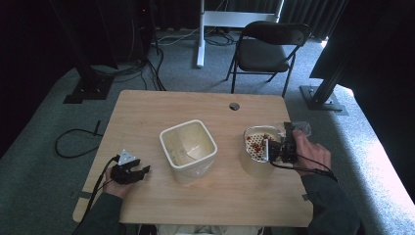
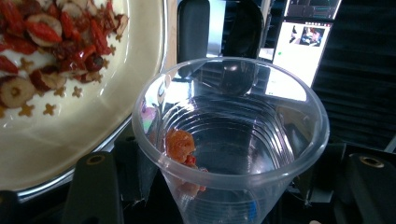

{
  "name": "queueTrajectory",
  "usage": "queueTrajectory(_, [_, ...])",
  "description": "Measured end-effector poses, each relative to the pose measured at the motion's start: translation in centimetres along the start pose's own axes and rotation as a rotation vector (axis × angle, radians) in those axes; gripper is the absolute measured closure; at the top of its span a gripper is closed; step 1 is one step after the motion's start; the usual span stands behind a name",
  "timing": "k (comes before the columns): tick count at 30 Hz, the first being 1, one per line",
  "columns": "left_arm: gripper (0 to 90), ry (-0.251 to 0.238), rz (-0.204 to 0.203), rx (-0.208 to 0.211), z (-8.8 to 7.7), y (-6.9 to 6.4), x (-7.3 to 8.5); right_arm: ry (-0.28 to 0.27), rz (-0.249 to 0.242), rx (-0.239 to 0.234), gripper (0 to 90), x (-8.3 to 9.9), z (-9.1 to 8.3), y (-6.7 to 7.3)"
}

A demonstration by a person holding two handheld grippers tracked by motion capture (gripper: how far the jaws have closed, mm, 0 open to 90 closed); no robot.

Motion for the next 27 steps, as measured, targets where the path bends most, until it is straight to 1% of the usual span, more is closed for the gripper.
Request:
queueTrajectory(1, [46.0,0.000,0.000,0.000,0.0,0.0,0.0,-0.004,0.000,-0.003,34.0,0.0,0.0,0.1])
queueTrajectory(3, [46.0,0.000,0.000,-0.001,0.0,0.0,0.0,-0.003,-0.023,0.004,34.1,-0.1,-0.1,0.2])
queueTrajectory(4, [46.0,0.000,0.001,-0.001,0.0,0.0,0.0,0.001,-0.024,0.009,34.1,-0.1,-0.1,0.2])
queueTrajectory(5, [46.0,0.000,0.001,-0.001,0.0,0.0,0.0,0.013,-0.047,0.017,34.0,-0.2,-0.1,0.3])
queueTrajectory(6, [46.0,0.000,0.000,-0.001,0.0,0.0,0.0,0.016,-0.109,0.017,34.1,-0.4,-0.1,0.6])
queueTrajectory(7, [46.0,0.001,0.001,-0.001,0.0,0.0,0.0,0.023,-0.135,0.022,34.0,-0.4,-0.1,0.8])
queueTrajectory(8, [46.0,0.001,0.001,-0.001,0.0,0.0,0.0,0.023,-0.135,0.022,34.0,-0.4,-0.1,0.8])
queueTrajectory(9, [46.0,0.000,0.001,-0.003,0.0,0.0,0.0,0.010,-0.079,0.021,34.1,-0.4,-0.1,0.3])
queueTrajectory(10, [46.0,0.000,0.000,-0.002,0.0,0.0,0.0,0.003,-0.065,0.020,34.1,-0.5,-0.1,0.2])
queueTrajectory(12, [46.0,0.001,0.002,-0.003,0.0,0.0,0.0,0.009,-0.086,0.022,34.1,-0.5,0.0,0.3])
queueTrajectory(13, [46.0,0.001,0.003,-0.003,0.0,0.0,0.0,0.005,-0.073,0.016,34.2,-0.4,0.0,0.3])
queueTrajectory(16, [46.0,0.000,0.000,-0.001,0.0,0.0,0.0,-0.035,0.015,-0.015,34.2,-0.2,-0.3,0.4])
queueTrajectory(18, [46.0,0.000,0.001,-0.003,0.0,0.0,0.0,-0.068,0.091,-0.040,34.2,0.1,-0.4,0.4])
queueTrajectory(19, [46.0,0.000,0.001,-0.003,0.0,0.0,0.0,-0.068,0.091,-0.040,34.2,0.1,-0.4,0.4])
queueTrajectory(20, [46.0,0.000,0.002,-0.003,0.0,0.0,0.0,-0.108,0.196,-0.067,34.2,0.7,-0.6,0.2])
queueTrajectory(21, [46.0,0.000,0.002,-0.003,0.0,0.0,0.0,-0.120,0.230,-0.075,34.2,0.9,-0.7,0.1])
queueTrajectory(23, [46.0,0.000,0.000,-0.002,0.0,0.0,0.0,-0.146,0.321,-0.097,34.2,1.5,-0.8,-0.1])
queueTrajectory(24, [46.0,0.000,0.000,-0.002,0.0,0.0,0.0,-0.146,0.321,-0.097,34.2,1.5,-0.8,-0.1])
queueTrajectory(25, [46.0,0.000,0.000,-0.002,0.0,0.0,0.0,-0.181,0.409,-0.125,34.2,2.0,-1.0,-0.3])
queueTrajectory(27, [46.0,0.001,0.000,-0.003,0.0,0.0,0.0,-0.229,0.519,-0.164,34.2,2.5,-1.1,-0.5])
Point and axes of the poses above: each handheld gripper's, and its own axes: z roughly forward along the jaws, x roughly out of its underside, y roughly to its left, the point moved 8 cm from there along z, roughly forward along the jaws, and after that the axes turned 3 degrees about -x, right-handed, at the moved point
